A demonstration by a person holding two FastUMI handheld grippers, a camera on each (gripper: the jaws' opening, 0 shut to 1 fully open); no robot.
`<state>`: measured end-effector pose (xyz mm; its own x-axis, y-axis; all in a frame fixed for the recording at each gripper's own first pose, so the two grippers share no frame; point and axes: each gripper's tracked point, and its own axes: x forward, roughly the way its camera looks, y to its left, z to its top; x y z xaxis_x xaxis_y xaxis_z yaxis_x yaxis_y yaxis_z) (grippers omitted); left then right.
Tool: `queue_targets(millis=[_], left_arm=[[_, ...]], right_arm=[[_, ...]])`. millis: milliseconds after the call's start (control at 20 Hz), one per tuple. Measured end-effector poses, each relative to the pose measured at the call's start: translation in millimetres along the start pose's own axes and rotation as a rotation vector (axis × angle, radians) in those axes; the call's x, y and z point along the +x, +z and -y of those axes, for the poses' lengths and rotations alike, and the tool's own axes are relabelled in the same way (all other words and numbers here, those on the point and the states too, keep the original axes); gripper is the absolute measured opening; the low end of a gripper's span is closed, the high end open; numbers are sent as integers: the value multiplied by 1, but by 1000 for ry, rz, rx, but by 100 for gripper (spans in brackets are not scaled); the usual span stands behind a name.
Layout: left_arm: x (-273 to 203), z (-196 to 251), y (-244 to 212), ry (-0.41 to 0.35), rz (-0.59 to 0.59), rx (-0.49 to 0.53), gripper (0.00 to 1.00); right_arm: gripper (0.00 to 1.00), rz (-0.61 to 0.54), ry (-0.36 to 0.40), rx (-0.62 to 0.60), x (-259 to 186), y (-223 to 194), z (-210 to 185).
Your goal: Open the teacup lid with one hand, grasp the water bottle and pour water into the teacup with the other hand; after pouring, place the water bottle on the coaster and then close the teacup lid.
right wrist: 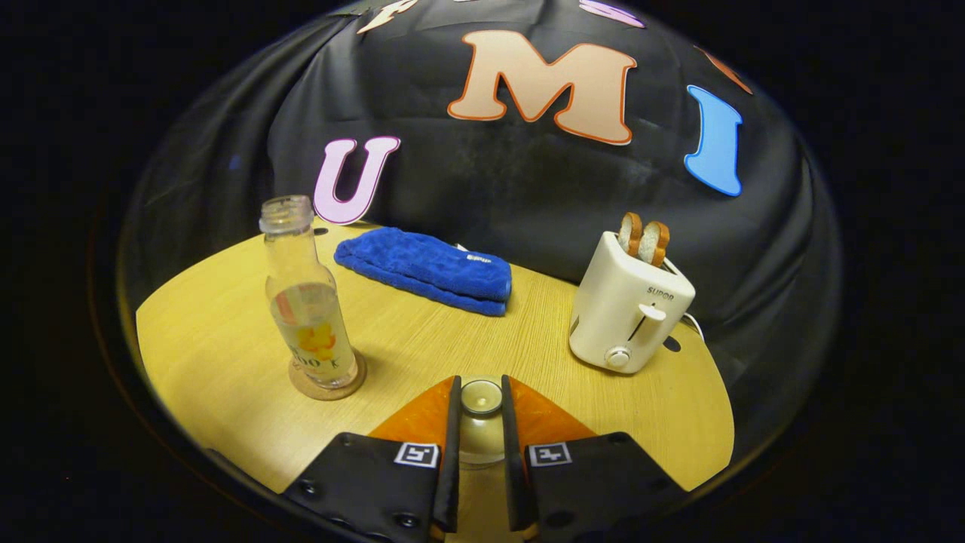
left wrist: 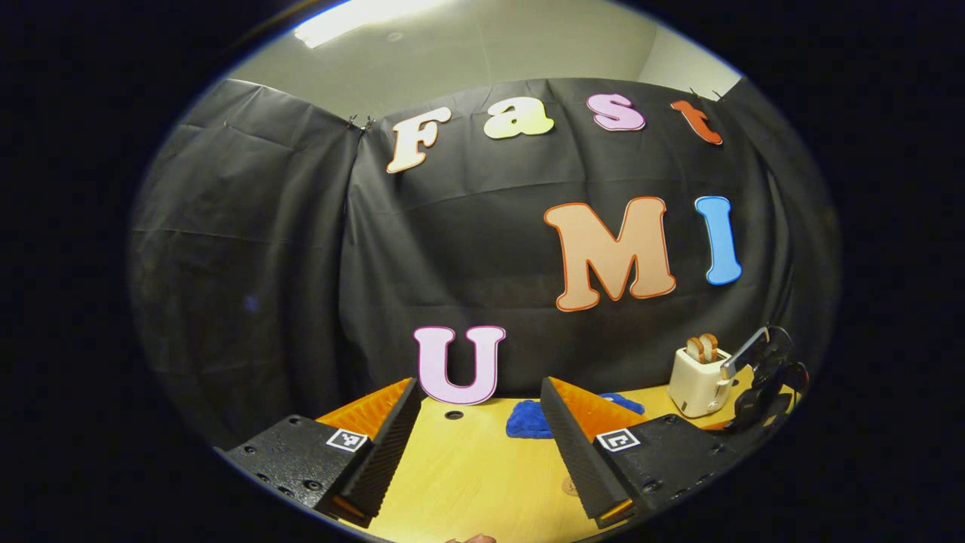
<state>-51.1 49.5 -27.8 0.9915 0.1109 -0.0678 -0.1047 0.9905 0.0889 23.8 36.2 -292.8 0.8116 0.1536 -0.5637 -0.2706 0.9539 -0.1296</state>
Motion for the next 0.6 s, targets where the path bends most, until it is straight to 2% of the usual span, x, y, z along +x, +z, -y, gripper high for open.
queue_targets(millis=[250,550,600], left_arm=[[12,29,-16,-115,54,-2,94],[23,76,-70,-254,-4,-75,94],[23,81,-80,-267,-14,-86,94]], right_arm=[[28,23,-9,59,-26,24,9],[27,31,-43,91,-67,40,30],[30,32,-53,102,-72,41,34]])
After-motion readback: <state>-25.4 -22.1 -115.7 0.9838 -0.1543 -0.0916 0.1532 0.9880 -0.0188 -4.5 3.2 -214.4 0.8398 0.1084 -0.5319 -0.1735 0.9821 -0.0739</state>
